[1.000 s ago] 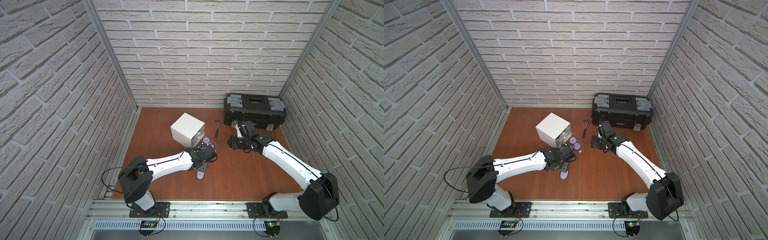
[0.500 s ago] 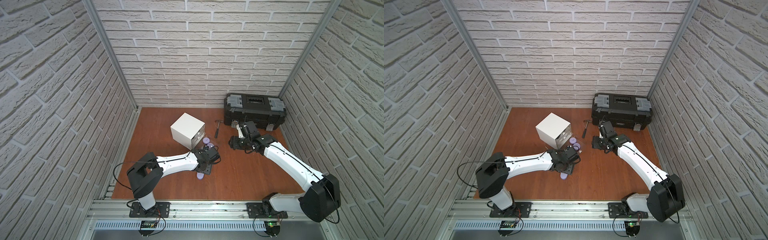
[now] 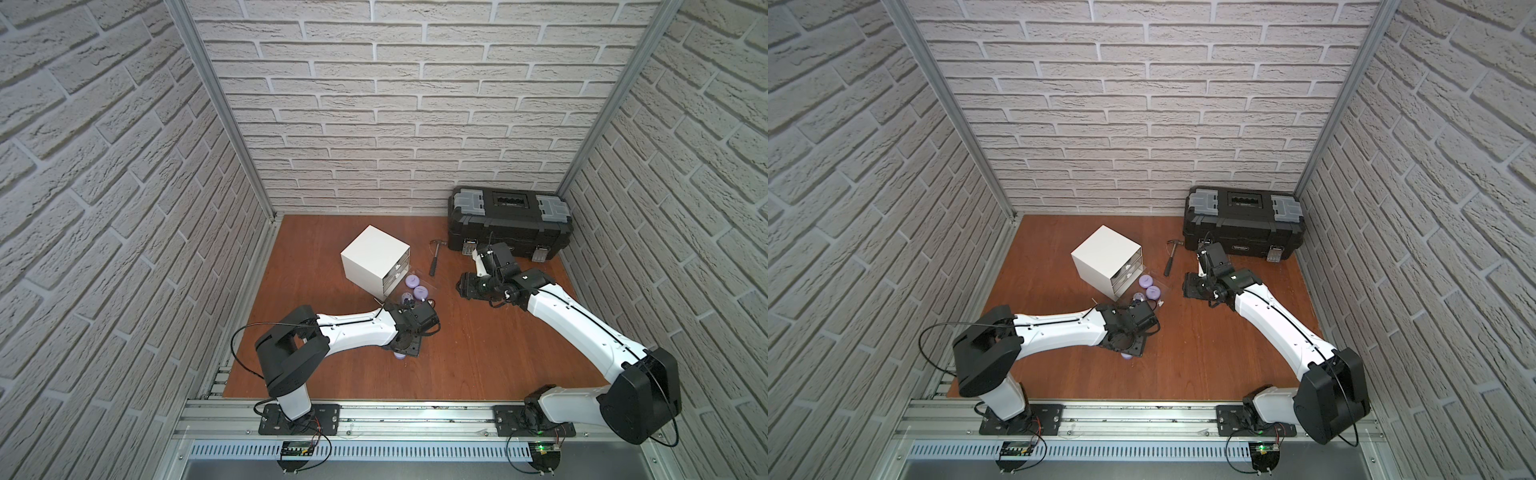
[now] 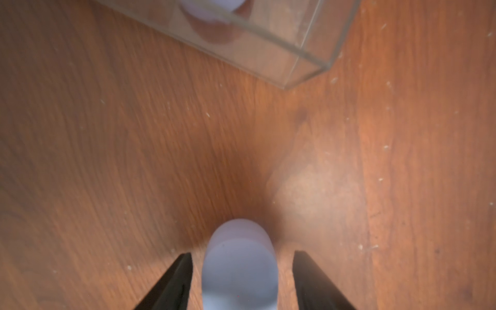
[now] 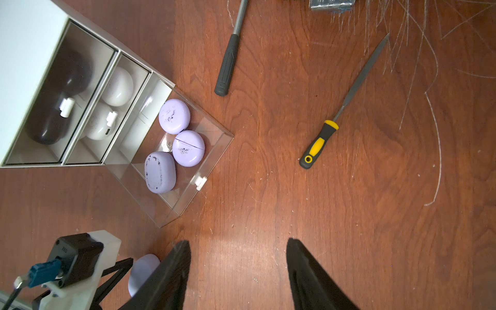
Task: Put the bluetooth earphones in the drawer according to color
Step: Pick up the Bluetooth earphone from the center of the board.
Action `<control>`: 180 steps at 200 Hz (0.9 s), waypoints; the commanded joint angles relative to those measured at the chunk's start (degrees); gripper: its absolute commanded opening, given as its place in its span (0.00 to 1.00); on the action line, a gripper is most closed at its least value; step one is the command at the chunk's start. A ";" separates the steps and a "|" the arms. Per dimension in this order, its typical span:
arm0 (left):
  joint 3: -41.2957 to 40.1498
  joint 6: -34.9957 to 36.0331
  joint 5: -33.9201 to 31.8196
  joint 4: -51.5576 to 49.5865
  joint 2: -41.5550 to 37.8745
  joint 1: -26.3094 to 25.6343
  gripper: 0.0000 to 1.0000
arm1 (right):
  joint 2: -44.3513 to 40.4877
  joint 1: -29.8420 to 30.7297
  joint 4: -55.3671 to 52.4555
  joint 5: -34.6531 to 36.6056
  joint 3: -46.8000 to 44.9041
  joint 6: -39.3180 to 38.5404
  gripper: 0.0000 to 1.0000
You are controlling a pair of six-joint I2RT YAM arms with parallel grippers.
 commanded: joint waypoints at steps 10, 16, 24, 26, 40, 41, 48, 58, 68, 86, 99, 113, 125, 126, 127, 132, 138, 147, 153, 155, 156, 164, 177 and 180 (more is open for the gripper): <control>-1.20 -1.12 1.06 -0.16 0.98 -0.42 0.57 | 0.40 -0.37 1.19 -0.27 -0.48 -0.29 0.62; -1.19 -1.12 1.10 -0.32 1.05 -0.36 0.56 | 0.40 -0.36 1.13 -0.28 -0.50 -0.29 0.62; -1.22 -1.08 1.19 -0.35 1.06 -0.39 0.55 | 0.55 -0.44 1.22 -0.28 -0.39 -0.34 0.62; -1.22 -1.07 1.19 -0.47 1.10 -0.42 0.54 | 0.58 -0.45 1.17 -0.28 -0.45 -0.37 0.62; -1.19 -1.13 1.04 -0.92 1.30 -0.39 0.52 | 0.67 -0.47 1.14 -0.28 -0.26 -0.38 0.62; -1.15 -1.08 1.07 -0.94 1.27 -0.36 0.52 | 0.67 -0.46 1.22 -0.28 -0.28 -0.38 0.62; -1.25 -1.12 1.10 -1.04 1.40 -0.39 0.51 | 0.68 -0.45 1.22 -0.32 -0.30 -0.38 0.62; -1.40 -1.18 1.26 -1.03 1.36 -0.42 0.49 | 0.80 -0.45 1.30 -0.45 -0.38 -0.29 0.62; -1.45 -1.14 1.23 -1.07 1.39 -0.37 0.47 | 0.82 -0.45 1.46 -0.46 -0.56 -0.21 0.62; -1.39 -1.08 0.86 -1.66 0.94 -0.39 0.45 | 0.65 -0.45 1.80 -0.55 -0.99 -0.12 0.62; -0.96 -1.04 -0.29 -3.05 -0.21 -0.70 0.45 | 0.68 -0.45 1.75 -0.62 -1.09 -0.05 0.62; -0.15 -0.73 -1.40 -4.76 -1.94 -0.94 0.44 | 0.37 -0.47 1.59 -0.67 -1.16 -0.14 0.62; 0.58 -0.26 -2.43 -6.42 -3.57 -0.95 0.44 | 0.00 -0.51 1.52 -0.55 -1.27 -0.33 0.62; 0.62 -0.17 -2.51 -6.54 -3.67 -0.95 0.43 | -0.01 -0.53 1.50 -0.50 -1.27 -0.31 0.62; 0.68 -0.12 -2.63 -6.69 -3.77 -0.95 0.43 | -0.02 -0.53 1.49 -0.48 -1.27 -0.35 0.62; 1.20 0.23 -3.13 -7.40 -4.36 -0.82 0.43 | -0.15 -0.51 1.49 -0.37 -1.35 -0.34 0.62; 1.78 0.67 -3.73 -8.25 -4.78 -0.66 0.43 | -0.19 -0.53 1.40 -0.35 -1.36 -0.42 0.62; 2.70 1.52 -4.16 -9.15 -5.47 -0.31 0.43 | -0.16 -0.67 1.40 -0.42 -1.36 -0.32 0.62; 3.31 2.09 -4.43 -9.69 -5.86 0.11 0.43 | -0.12 -0.71 1.34 -0.54 -1.36 -0.38 0.62; 3.47 2.36 -4.50 -9.84 -5.95 0.24 0.42 | -0.20 -0.65 1.29 -0.54 -1.36 -0.36 0.62; 3.60 2.46 -4.55 -9.92 -6.01 0.30 0.42 | -0.20 -0.64 1.26 -0.54 -1.36 -0.33 0.62; 4.32 3.43 -4.88 -10.33 -6.47 1.14 0.43 | -0.49 -0.80 1.14 -0.63 -1.43 -0.30 0.62; 5.70 5.23 -5.28 -11.06 -7.07 2.54 0.42 | -0.97 -0.82 1.14 -0.64 -1.62 -0.29 0.62; 6.08 5.58 -5.29 -11.12 -7.11 2.97 0.42 | -1.12 -0.88 1.14 -0.63 -1.62 -0.29 0.62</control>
